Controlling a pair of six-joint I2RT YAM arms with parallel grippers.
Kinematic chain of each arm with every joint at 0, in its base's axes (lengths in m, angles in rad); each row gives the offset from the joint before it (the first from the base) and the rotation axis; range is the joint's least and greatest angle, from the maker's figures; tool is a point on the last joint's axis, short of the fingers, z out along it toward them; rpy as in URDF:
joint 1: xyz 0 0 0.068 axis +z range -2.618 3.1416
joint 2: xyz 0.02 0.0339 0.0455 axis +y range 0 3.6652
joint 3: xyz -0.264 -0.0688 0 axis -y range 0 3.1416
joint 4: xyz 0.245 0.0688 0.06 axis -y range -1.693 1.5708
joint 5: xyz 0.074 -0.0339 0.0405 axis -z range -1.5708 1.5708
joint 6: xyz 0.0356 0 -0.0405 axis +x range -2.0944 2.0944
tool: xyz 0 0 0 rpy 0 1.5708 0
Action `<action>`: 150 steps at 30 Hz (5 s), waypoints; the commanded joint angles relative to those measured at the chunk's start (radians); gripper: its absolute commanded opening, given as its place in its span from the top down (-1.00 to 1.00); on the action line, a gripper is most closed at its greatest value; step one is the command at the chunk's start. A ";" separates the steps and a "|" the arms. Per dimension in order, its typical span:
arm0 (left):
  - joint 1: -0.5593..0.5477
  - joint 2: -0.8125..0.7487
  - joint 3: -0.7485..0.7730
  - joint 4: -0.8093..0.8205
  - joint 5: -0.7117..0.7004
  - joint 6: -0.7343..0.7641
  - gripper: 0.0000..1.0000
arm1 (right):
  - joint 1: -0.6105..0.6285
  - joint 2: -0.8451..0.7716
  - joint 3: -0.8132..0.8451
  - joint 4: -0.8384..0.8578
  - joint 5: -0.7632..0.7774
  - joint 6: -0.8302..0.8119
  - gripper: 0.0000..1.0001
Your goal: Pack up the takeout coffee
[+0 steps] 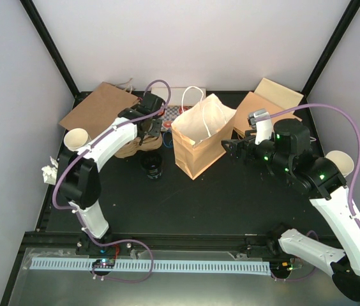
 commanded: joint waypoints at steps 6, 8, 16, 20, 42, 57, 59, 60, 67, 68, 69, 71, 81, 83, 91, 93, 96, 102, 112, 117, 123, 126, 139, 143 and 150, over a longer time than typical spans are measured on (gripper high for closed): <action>-0.003 -0.029 0.003 -0.019 -0.042 -0.007 0.56 | 0.002 -0.012 0.006 0.005 0.004 0.000 -0.94; -0.004 -0.039 0.006 -0.029 -0.024 -0.011 0.72 | 0.002 -0.012 0.006 0.005 0.003 0.001 -0.94; -0.004 -0.131 0.033 -0.078 -0.052 -0.014 0.92 | 0.002 -0.009 0.005 0.008 0.000 0.002 -0.94; -0.004 -0.175 0.090 -0.155 -0.116 -0.011 0.92 | 0.002 -0.008 0.005 0.010 -0.001 0.003 -0.94; -0.193 -0.822 -0.069 -0.509 0.168 -0.077 0.91 | 0.002 -0.070 -0.057 0.001 -0.001 0.024 -0.94; -0.395 -1.086 -0.589 -0.274 0.482 -0.404 0.96 | 0.002 -0.186 -0.271 0.066 -0.058 0.118 -0.95; -0.472 -1.065 -0.610 -0.237 0.396 -0.449 0.97 | 0.002 -0.186 -0.314 0.076 -0.065 0.132 -0.95; -0.520 -1.048 -0.612 -0.222 0.342 -0.468 0.97 | 0.002 -0.183 -0.333 0.078 -0.067 0.140 -0.94; -0.812 -0.824 -0.555 -0.165 -0.031 -0.593 0.95 | 0.002 -0.211 -0.438 0.103 -0.042 0.197 -0.94; -0.834 -0.784 -0.548 -0.150 -0.055 -0.608 0.94 | 0.002 -0.220 -0.449 0.104 -0.034 0.203 -0.95; -0.858 -0.736 -0.537 -0.130 -0.091 -0.631 0.93 | 0.002 -0.233 -0.456 0.105 -0.028 0.206 -0.95; -0.899 -0.639 -0.511 -0.104 -0.140 -0.665 0.90 | 0.002 -0.249 -0.467 0.105 -0.011 0.213 -0.94; -0.995 -0.327 -0.219 -0.104 -0.067 -0.644 -0.39 | 0.002 -0.271 -0.471 0.035 0.043 0.225 -0.96; -0.994 -0.351 -0.209 -0.105 -0.051 -0.628 -0.45 | 0.002 -0.268 -0.467 0.023 0.041 0.223 -0.97; -0.929 -0.615 -0.393 -0.121 -0.051 -0.684 -0.58 | 0.003 -0.189 -0.469 0.005 -0.045 0.244 -0.94; -0.918 -0.678 -0.462 -0.146 -0.065 -0.756 -0.85 | 0.006 -0.165 -0.486 0.018 -0.078 0.246 -0.94; -0.882 -0.780 -0.572 -0.135 -0.056 -0.798 -0.97 | 0.053 -0.100 -0.508 0.031 -0.075 0.272 -0.93; -0.680 -0.960 -0.693 -0.139 0.006 -0.696 -0.97 | 0.292 0.009 -0.509 0.111 0.044 0.425 -0.93; -0.409 -1.095 -0.771 -0.148 0.164 -0.501 -0.97 | 0.586 0.324 -0.351 0.165 0.249 0.642 -0.94; -0.390 -1.147 -0.823 -0.131 0.193 -0.489 -0.98 | 0.648 0.484 -0.249 0.148 0.273 0.667 -0.94; -0.362 -1.168 -0.826 -0.104 0.192 -0.471 -0.98 | 0.705 0.631 -0.138 0.135 0.277 0.703 -0.93; -0.340 -1.166 -0.820 -0.092 0.192 -0.451 -0.98 | 0.722 0.687 -0.098 0.138 0.264 0.706 -0.87; -0.280 -1.132 -0.810 -0.052 0.216 -0.390 -0.98 | 0.737 0.796 -0.103 0.170 0.248 0.811 -0.73; -0.271 -1.121 -0.800 -0.058 0.216 -0.375 -0.98 | 0.739 0.824 -0.099 0.181 0.245 0.817 -0.73; -0.263 -1.123 -0.796 -0.062 0.221 -0.368 -0.97 | 0.739 0.874 -0.082 0.178 0.249 0.818 -0.68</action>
